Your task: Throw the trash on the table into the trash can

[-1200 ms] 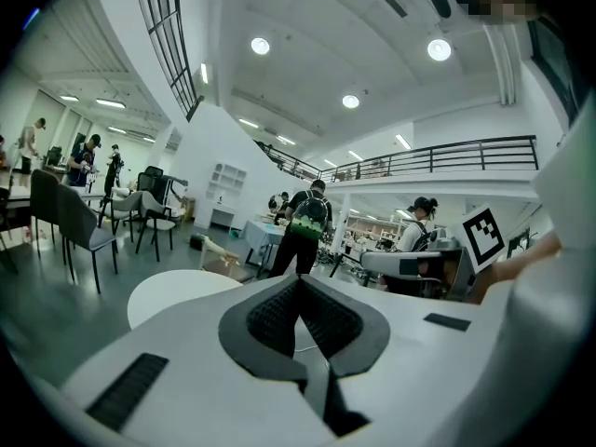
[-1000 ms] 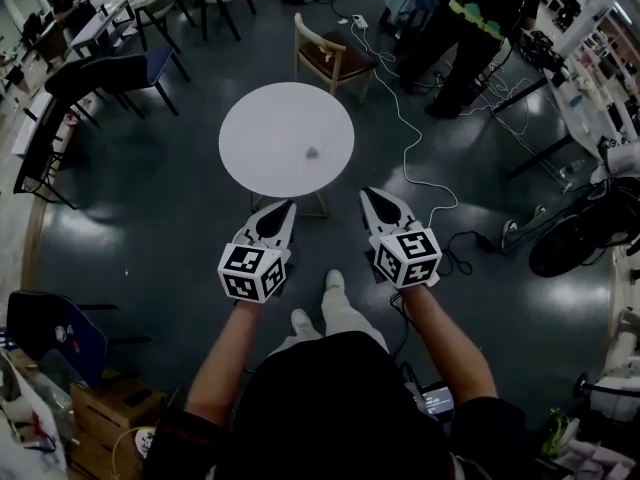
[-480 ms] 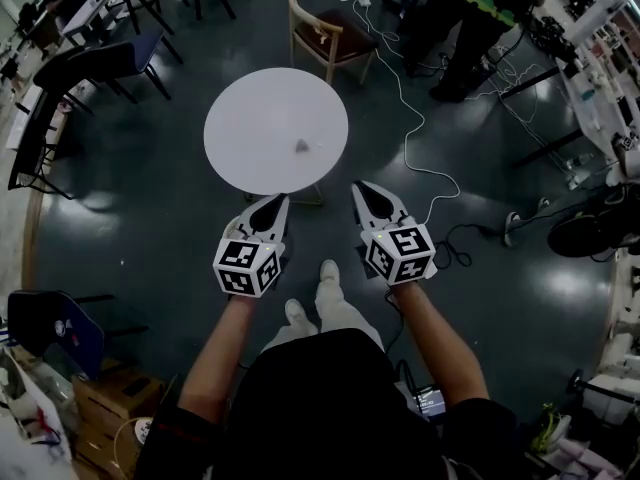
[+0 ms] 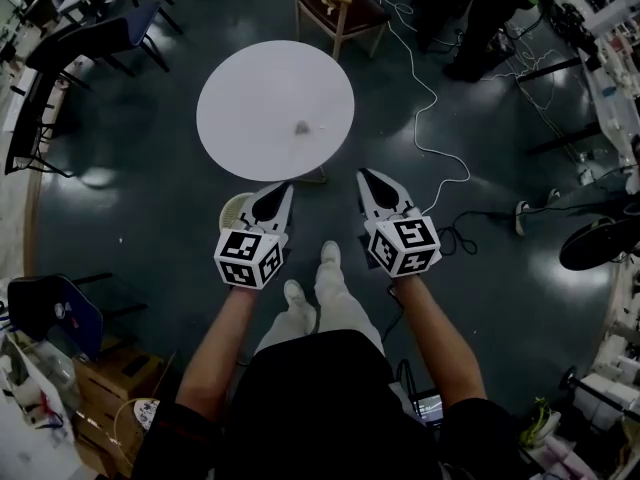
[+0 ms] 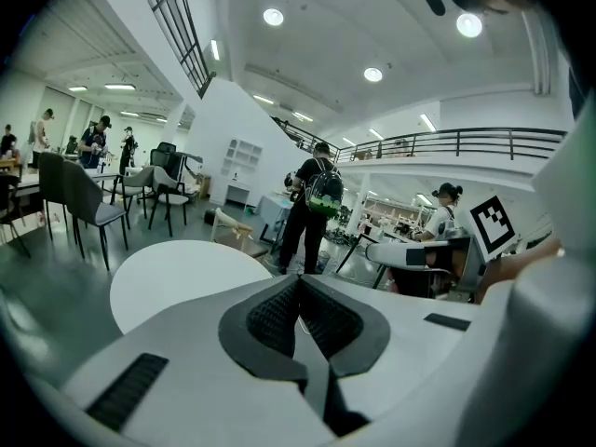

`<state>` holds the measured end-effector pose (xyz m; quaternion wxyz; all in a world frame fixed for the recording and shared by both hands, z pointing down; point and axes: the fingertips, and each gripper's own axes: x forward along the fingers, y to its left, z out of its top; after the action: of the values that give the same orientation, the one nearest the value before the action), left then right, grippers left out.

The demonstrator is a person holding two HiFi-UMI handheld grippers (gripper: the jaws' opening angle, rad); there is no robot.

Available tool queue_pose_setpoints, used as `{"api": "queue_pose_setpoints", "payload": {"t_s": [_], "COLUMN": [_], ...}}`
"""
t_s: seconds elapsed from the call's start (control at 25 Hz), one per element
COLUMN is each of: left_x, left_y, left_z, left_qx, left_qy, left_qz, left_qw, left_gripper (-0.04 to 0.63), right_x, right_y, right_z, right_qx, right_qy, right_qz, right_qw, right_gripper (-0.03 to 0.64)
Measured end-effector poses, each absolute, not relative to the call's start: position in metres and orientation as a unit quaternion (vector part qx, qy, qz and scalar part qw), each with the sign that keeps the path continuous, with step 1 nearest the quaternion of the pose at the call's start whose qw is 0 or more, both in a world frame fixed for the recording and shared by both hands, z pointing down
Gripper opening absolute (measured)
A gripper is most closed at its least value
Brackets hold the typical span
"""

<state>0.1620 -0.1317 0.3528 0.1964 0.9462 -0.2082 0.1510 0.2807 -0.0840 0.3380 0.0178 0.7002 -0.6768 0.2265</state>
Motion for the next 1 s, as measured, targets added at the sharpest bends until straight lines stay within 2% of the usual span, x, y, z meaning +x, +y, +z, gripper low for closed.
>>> {"api": "queue_pose_setpoints", "payload": {"t_s": [0.32, 1.0], "left_x": [0.177, 0.208], "left_y": [-0.144, -0.192], "left_z": [0.392, 0.473], "left_qx": [0.939, 0.933], "left_qy": [-0.205, -0.215], "left_qz": [0.158, 0.189], "left_qw": [0.226, 0.22], "left_gripper": [0.009, 0.009], "right_x": [0.302, 0.325], "right_y": [-0.102, -0.153], "right_z": [0.379, 0.465], "right_qx": [0.701, 0.678], "right_qy": [-0.668, -0.679], "right_qz": [0.249, 0.276], "right_qw": [0.02, 0.052], "right_gripper": [0.017, 0.017]}}
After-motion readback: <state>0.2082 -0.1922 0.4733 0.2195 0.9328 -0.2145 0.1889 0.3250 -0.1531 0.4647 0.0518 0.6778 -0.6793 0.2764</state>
